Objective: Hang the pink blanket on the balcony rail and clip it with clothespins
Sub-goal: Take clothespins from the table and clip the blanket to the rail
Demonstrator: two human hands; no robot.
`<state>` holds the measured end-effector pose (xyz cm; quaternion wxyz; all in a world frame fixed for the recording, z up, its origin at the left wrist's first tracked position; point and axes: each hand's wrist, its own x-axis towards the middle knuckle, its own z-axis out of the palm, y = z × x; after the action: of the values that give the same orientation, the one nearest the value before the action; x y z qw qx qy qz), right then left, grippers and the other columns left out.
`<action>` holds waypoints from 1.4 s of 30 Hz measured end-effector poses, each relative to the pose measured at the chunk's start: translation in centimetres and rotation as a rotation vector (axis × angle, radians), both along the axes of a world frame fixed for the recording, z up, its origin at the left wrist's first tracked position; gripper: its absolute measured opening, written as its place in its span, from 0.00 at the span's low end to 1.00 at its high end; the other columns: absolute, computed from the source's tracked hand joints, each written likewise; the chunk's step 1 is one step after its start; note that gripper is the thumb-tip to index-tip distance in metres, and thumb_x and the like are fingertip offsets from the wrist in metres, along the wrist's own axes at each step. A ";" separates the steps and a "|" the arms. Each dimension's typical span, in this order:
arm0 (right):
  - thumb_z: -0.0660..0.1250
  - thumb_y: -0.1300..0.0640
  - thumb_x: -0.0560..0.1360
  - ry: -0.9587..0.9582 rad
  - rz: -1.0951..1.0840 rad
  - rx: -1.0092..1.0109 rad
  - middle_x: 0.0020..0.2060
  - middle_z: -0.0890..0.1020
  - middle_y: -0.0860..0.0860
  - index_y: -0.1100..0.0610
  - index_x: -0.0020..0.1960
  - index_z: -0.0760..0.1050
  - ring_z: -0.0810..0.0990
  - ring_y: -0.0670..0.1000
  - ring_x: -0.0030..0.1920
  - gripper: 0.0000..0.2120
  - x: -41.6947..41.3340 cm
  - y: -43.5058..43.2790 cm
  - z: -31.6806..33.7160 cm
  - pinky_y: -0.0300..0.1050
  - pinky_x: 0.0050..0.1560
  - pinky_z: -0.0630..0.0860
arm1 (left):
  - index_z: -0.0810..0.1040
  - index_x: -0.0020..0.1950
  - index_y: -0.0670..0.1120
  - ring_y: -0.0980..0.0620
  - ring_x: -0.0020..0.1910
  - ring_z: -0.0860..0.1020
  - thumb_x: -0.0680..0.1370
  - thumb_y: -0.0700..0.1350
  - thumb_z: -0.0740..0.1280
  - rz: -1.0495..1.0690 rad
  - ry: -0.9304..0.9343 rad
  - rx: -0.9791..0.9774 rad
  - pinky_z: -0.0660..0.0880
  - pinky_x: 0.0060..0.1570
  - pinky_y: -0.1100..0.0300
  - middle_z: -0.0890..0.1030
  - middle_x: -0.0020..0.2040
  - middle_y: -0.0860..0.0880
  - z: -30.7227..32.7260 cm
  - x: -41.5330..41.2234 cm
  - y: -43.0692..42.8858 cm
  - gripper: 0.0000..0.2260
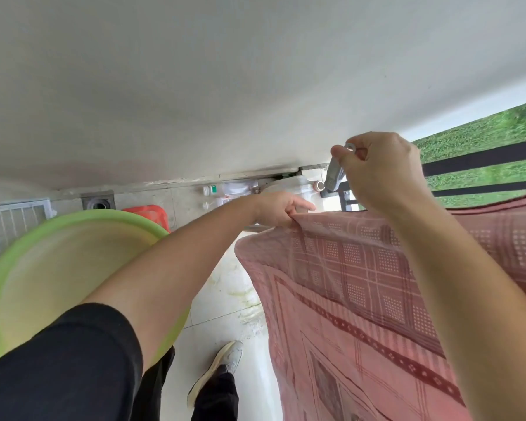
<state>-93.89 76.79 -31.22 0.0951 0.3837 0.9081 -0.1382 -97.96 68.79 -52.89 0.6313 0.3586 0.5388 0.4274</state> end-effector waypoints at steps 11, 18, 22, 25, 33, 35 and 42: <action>0.64 0.51 0.80 0.017 -0.060 0.004 0.15 0.70 0.39 0.58 0.38 0.80 0.70 0.39 0.22 0.17 -0.3 0.5 0.6 0.29 0.25 0.65 | 0.77 0.46 0.36 0.52 0.38 0.71 0.70 0.43 0.74 0.134 -0.131 -0.007 0.67 0.43 0.58 0.74 0.38 0.46 1.5 0.7 1.6 0.12; 0.64 0.49 0.80 0.048 -0.046 0.071 0.19 0.69 0.43 0.58 0.41 0.81 0.71 0.42 0.26 0.16 -0.9 0.6 1.6 0.31 0.27 0.63 | 0.76 0.56 0.35 0.49 0.56 0.77 0.74 0.50 0.73 0.024 -0.288 -0.015 0.70 0.63 0.55 0.79 0.58 0.42 1.6 -0.3 1.2 0.20; 0.64 0.50 0.80 0.046 -0.015 0.085 0.19 0.70 0.44 0.59 0.42 0.81 0.73 0.42 0.25 0.16 -0.8 0.7 2.0 0.27 0.29 0.66 | 0.74 0.37 0.36 0.46 0.34 0.74 0.68 0.45 0.67 0.007 -0.325 -0.081 0.73 0.42 0.57 0.76 0.32 0.40 2.7 1.3 3.4 0.11; 0.64 0.51 0.81 0.041 -0.007 0.100 0.23 0.72 0.43 0.62 0.45 0.81 0.74 0.34 0.26 0.15 -0.4 1.2 2.4 0.28 0.29 0.65 | 0.71 0.30 0.46 0.50 0.28 0.68 0.67 0.42 0.65 0.038 -0.380 -0.082 0.69 0.31 0.62 0.69 0.27 0.45 2.8 2.0 3.7 0.07; 0.68 0.50 0.78 0.002 0.004 0.103 0.36 0.83 0.54 0.58 0.42 0.84 0.79 0.53 0.38 0.13 -1.9 1.1 2.7 0.46 0.48 0.75 | 0.83 0.56 0.41 0.54 0.46 0.82 0.74 0.39 0.74 0.245 -0.337 0.031 0.77 0.54 0.59 0.86 0.47 0.48 1.2 1.2 1.1 0.12; 0.71 0.52 0.77 -0.035 -0.025 0.067 0.44 0.85 0.56 0.57 0.47 0.85 0.83 0.56 0.43 0.09 -2.7 1.2 1.9 0.46 0.49 0.79 | 0.84 0.54 0.39 0.60 0.39 0.80 0.74 0.38 0.74 0.279 -0.249 0.044 0.75 0.47 0.67 0.85 0.39 0.55 1.7 1.0 0.8 0.09; 0.74 0.54 0.75 -0.287 0.042 -0.009 0.47 0.85 0.56 0.56 0.50 0.85 0.84 0.54 0.44 0.07 -2.7 2.2 -1.4 0.48 0.50 0.82 | 0.86 0.51 0.44 0.55 0.40 0.78 0.73 0.45 0.76 0.349 -0.090 0.035 0.73 0.46 0.62 0.86 0.44 0.44 1.8 1.0 -0.8 0.09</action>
<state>-96.55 79.03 -32.62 0.2283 0.3800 0.8924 -0.0841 -96.94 68.01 -51.11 0.5647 0.2512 0.5566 0.5552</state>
